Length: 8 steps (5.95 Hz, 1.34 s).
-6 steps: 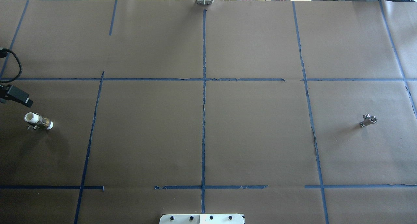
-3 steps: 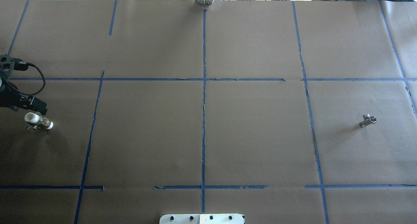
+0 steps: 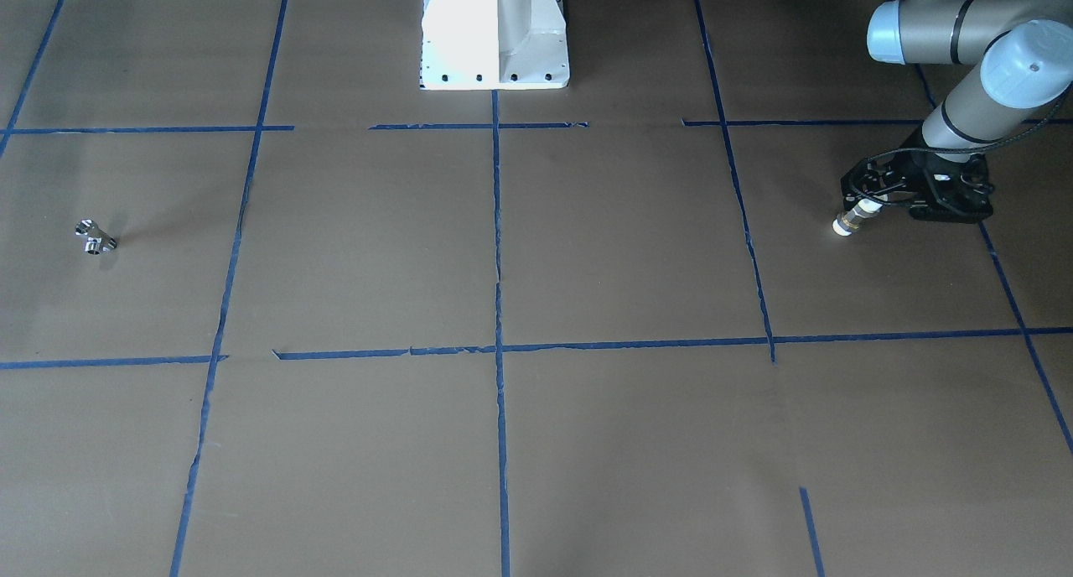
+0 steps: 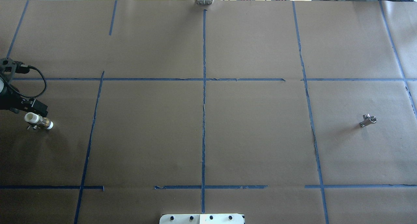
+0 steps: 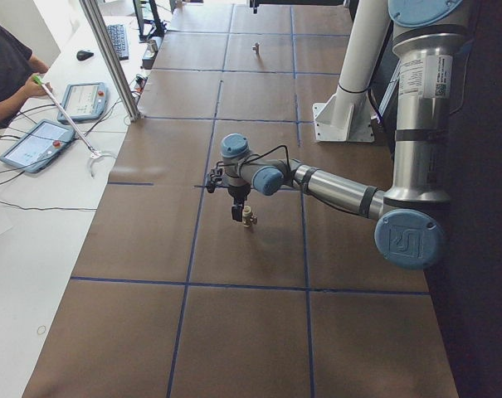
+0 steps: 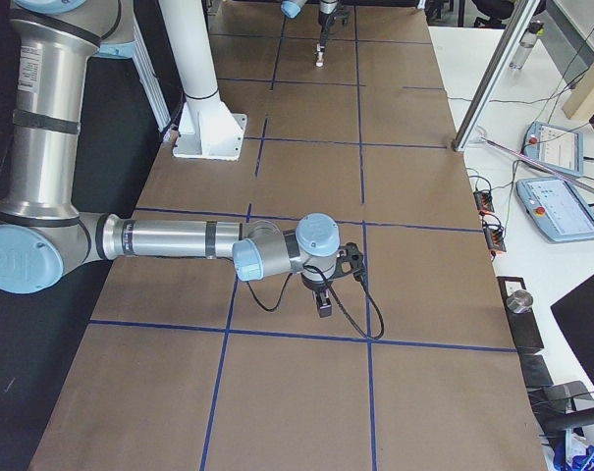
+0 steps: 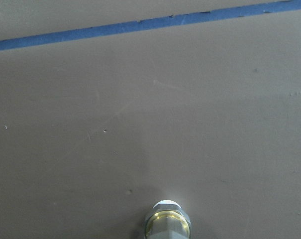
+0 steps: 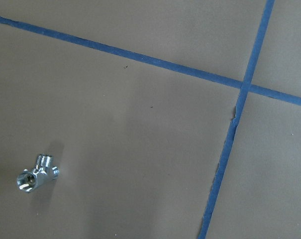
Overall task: Assemble PPR valve and pipe with both arms
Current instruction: 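Lower the left gripper onto the white-and-brass pipe fitting and grasp it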
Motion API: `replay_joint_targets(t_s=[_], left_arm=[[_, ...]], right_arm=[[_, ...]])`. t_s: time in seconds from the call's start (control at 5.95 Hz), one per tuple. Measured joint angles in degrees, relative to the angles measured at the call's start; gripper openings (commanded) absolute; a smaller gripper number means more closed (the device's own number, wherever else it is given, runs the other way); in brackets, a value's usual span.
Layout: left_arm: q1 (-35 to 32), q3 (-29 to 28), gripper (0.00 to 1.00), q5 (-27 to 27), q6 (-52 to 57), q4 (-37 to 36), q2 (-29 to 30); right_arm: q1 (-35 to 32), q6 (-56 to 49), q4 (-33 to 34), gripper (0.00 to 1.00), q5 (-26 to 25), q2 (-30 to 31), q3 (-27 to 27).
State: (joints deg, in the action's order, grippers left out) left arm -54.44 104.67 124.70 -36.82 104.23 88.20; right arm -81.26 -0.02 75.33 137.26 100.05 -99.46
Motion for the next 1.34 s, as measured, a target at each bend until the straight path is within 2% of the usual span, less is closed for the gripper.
replay_joint_targets(t_s=[0.17, 0.34, 0.5, 0.67, 0.84, 1.34], left_arm=[[0.0, -0.1, 0.85, 0.4, 0.0, 0.0, 0.0], [0.1, -0.2, 0.70, 0.9, 0.0, 0.0, 0.0], [0.1, -0.2, 0.50, 1.3, 0.0, 0.0, 0.0], [0.1, -0.3, 0.19, 1.4, 0.0, 0.0, 0.0], [0.1, -0.2, 0.01, 1.5, 0.0, 0.0, 0.0], [0.1, 0.6, 0.00, 3.9, -0.1, -0.3, -0.1]], right_arm=[[0.0, 0.1, 0.0, 1.00, 0.0, 0.0, 0.0], [0.0, 0.1, 0.1, 1.00, 0.1, -0.1, 0.0], [0.0, 0.1, 0.2, 1.00, 0.1, -0.1, -0.1], [0.0, 0.2, 0.2, 1.00, 0.2, -0.1, -0.1], [0.1, 0.2, 0.3, 1.00, 0.3, -0.2, -0.1], [0.2, 1.9, 0.3, 1.00, 0.4, -0.5, -0.4]])
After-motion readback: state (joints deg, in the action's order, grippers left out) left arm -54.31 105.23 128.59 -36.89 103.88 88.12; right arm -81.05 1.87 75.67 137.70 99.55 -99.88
